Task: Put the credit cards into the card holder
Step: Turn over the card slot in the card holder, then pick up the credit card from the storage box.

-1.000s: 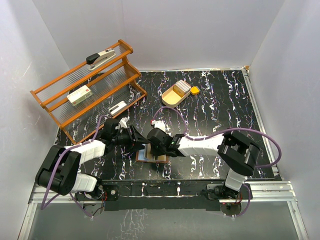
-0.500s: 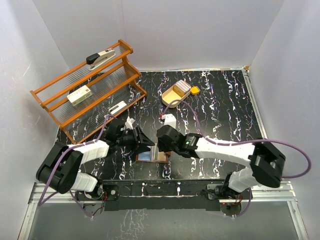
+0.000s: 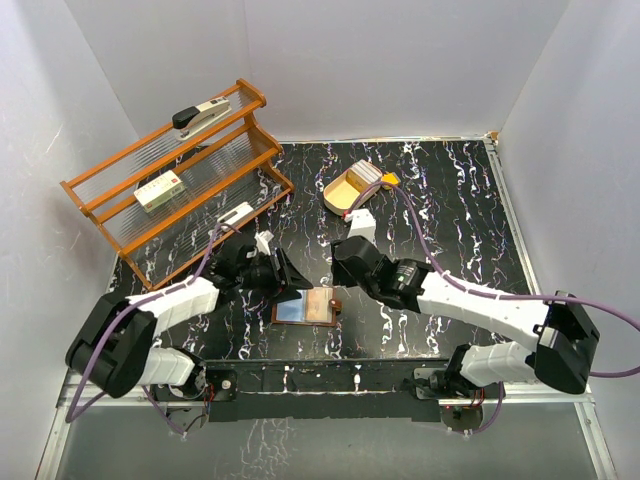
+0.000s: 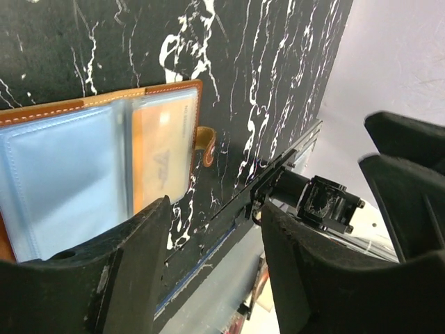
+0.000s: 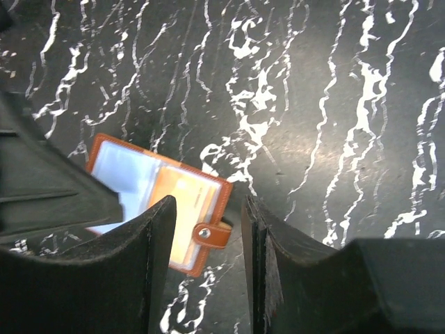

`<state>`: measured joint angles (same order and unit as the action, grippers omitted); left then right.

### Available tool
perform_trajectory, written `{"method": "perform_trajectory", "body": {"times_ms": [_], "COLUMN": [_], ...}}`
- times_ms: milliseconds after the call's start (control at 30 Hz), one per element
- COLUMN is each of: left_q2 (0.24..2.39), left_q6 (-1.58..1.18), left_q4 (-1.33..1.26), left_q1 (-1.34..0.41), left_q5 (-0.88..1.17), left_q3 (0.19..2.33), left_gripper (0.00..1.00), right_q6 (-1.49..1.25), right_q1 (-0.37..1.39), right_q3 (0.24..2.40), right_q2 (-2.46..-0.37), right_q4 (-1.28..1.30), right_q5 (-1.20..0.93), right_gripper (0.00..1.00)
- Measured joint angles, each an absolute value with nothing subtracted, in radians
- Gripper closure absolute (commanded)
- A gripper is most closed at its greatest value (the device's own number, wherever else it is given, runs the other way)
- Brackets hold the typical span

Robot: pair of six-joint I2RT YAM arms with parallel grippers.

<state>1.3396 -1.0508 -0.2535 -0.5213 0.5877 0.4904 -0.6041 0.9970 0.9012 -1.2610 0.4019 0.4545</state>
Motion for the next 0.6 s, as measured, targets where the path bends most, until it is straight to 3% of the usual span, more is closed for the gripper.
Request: {"method": "perform_trajectory", "body": {"times_ms": [200,367,600], "left_q2": [1.241,1.178,1.089], "left_q6": [-0.957,-0.857,-0.729], "left_q4": [-0.092,0.058,0.241], "left_q1": [-0.521,-0.521,-0.521], "left_q5": [0.501,0.433,0.369], "left_q3": [0.554,0.63,0.701], "left_gripper": [0.39,0.03,0.01], "right_q6": [-0.499,-0.389,-0.237], "right_q1": [0.893,0.767,0.603], "right_q3": [0.934,1.033,1.208], "right_q2": [-1.303,-1.394,-1.581], "right_q4": [0.397,0.386,0.359], "right_q5": [0.435,0.414,0.395], "right_gripper": [0.58,0.57,0.53]}}
